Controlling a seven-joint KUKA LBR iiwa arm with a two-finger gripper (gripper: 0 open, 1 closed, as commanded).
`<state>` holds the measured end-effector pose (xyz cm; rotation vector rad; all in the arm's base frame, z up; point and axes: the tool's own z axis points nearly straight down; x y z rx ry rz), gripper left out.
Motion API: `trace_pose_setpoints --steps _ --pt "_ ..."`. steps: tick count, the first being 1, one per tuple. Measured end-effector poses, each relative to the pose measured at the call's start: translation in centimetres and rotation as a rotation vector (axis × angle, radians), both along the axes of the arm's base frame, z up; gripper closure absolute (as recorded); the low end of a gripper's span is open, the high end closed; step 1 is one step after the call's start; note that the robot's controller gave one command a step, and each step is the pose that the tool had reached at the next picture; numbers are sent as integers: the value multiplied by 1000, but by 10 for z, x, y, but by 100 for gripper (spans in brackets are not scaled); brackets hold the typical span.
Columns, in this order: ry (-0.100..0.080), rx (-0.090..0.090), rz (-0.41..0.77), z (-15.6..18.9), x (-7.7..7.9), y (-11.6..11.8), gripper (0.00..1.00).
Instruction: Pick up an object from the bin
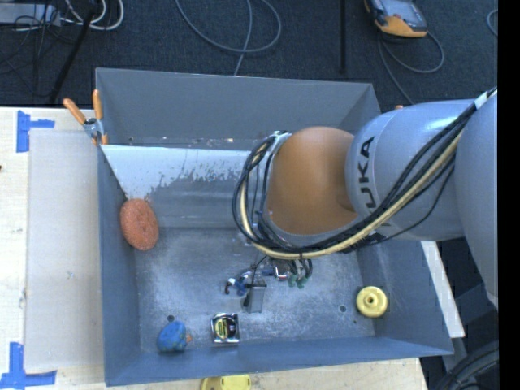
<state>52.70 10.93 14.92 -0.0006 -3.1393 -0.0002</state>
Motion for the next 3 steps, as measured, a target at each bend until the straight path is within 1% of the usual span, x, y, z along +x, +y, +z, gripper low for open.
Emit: trace_pose_setpoints --steps 1,2,3 --pt "-5 1 -71 -60 17 -26 0" --pt "0 -1 -16 -92 18 -37 0" --pt "-2 0 -120 -81 19 -42 0"
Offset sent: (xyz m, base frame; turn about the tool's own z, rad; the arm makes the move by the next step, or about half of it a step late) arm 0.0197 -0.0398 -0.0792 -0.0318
